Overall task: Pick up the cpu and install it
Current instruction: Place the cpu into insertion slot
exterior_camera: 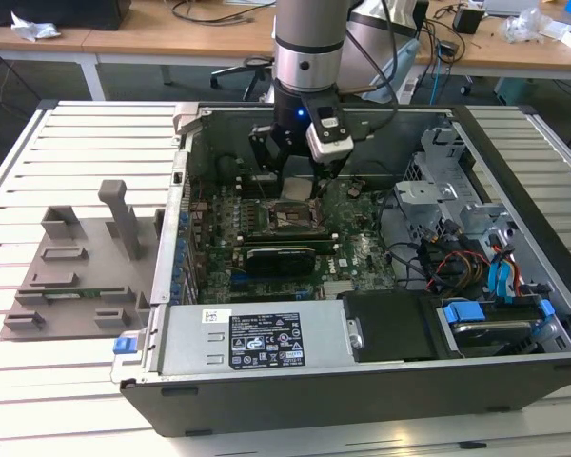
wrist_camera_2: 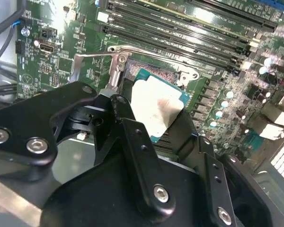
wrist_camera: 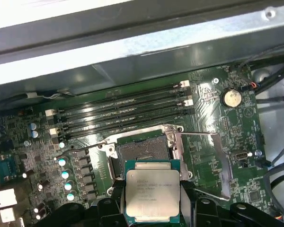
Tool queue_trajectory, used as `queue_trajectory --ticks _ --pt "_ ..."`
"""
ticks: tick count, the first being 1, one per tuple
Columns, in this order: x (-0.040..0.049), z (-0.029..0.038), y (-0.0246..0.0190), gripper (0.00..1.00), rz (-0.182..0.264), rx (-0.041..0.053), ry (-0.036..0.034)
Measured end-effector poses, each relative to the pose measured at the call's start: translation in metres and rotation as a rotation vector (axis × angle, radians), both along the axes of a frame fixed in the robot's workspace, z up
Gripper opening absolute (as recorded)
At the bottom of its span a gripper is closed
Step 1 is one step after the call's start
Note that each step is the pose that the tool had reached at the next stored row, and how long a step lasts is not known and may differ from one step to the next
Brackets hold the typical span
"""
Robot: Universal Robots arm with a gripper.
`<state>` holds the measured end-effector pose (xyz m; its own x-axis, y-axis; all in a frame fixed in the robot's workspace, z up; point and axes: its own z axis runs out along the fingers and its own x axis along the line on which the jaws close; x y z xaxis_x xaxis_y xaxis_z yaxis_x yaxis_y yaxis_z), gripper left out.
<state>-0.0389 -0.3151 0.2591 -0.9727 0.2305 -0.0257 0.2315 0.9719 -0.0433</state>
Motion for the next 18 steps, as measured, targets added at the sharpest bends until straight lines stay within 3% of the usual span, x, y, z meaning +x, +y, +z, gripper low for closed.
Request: queue_trajectory --ticks 7,18 --pt "0.0000 -0.0001 0.0000 0.55 -0.116 -0.0001 0.0000" --pt "0.0000 -0.0003 0.0000 0.55 -0.217 -0.0003 0.0000"
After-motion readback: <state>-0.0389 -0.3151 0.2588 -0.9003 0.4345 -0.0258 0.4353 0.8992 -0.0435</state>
